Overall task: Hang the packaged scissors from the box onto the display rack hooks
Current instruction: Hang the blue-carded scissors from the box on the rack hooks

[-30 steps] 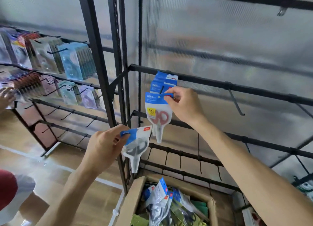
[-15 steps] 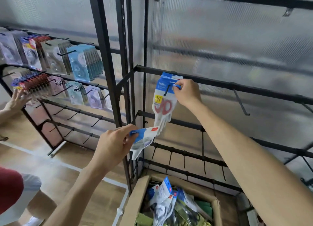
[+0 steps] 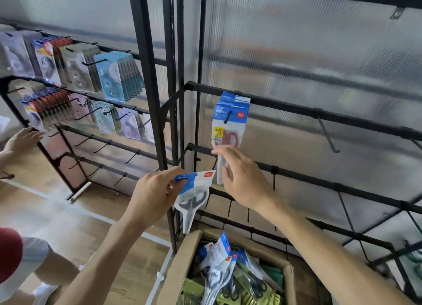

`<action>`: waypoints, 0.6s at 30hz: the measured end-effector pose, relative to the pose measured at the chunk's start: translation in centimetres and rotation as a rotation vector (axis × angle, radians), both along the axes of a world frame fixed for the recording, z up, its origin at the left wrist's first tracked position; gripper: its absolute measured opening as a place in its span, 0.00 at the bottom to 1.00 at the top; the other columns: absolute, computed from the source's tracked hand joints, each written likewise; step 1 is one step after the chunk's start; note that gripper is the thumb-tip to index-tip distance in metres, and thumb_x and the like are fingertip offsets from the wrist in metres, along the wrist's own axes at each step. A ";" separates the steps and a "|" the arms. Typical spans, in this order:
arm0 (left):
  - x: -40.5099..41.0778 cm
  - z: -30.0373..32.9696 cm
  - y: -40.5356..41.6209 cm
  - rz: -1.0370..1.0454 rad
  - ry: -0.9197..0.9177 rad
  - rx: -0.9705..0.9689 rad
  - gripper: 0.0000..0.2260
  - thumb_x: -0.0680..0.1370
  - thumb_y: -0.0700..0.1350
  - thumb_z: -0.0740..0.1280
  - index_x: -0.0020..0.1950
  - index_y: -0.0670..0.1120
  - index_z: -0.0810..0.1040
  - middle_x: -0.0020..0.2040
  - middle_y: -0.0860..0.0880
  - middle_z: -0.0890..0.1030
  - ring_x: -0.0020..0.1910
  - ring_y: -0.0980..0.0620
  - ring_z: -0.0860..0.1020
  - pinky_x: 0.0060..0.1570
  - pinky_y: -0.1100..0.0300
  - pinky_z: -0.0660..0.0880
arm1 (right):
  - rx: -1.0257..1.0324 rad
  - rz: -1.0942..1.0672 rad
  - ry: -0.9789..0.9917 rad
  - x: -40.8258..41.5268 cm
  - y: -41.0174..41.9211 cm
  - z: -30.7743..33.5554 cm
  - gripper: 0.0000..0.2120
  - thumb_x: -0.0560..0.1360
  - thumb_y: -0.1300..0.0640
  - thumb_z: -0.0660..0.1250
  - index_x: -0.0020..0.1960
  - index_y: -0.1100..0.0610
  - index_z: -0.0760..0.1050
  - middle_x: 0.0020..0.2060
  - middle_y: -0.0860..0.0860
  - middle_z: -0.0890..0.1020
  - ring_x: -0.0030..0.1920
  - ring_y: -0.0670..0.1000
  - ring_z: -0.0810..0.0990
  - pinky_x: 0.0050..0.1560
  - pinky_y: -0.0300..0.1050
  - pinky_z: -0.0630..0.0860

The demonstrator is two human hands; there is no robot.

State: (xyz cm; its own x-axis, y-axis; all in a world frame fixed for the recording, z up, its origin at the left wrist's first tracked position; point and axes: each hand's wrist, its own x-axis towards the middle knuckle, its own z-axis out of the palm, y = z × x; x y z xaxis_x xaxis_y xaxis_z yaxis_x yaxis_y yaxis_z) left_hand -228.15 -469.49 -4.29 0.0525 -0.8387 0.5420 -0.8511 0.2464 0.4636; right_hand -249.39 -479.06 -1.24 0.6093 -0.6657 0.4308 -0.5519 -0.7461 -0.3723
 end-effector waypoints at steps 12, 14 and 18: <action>-0.9 0.1 -0.3 -0.017 -0.007 0.062 0.04 0.78 0.43 0.71 0.52 0.49 0.81 0.41 0.54 0.85 0.35 0.57 0.83 0.34 0.55 0.82 | 0.053 0.022 -0.131 -0.2 2.5 -2.9 0.10 0.82 0.53 0.64 0.60 0.54 0.78 0.53 0.48 0.84 0.49 0.48 0.83 0.46 0.49 0.82; -1.0 0.3 -0.4 -0.023 0.037 0.050 0.05 0.80 0.45 0.68 0.54 0.50 0.80 0.43 0.54 0.85 0.38 0.58 0.83 0.35 0.56 0.82 | 0.053 0.021 -0.161 0.0 1.8 -2.3 0.09 0.81 0.54 0.66 0.58 0.54 0.80 0.50 0.48 0.85 0.47 0.47 0.83 0.45 0.48 0.82; -0.7 1.7 -0.2 -0.037 0.149 -0.002 0.14 0.79 0.42 0.67 0.64 0.52 0.75 0.56 0.58 0.83 0.51 0.63 0.81 0.42 0.67 0.80 | 0.032 0.004 -0.214 0.2 -0.1 0.3 0.08 0.81 0.55 0.66 0.57 0.57 0.79 0.49 0.50 0.85 0.45 0.42 0.81 0.42 0.32 0.77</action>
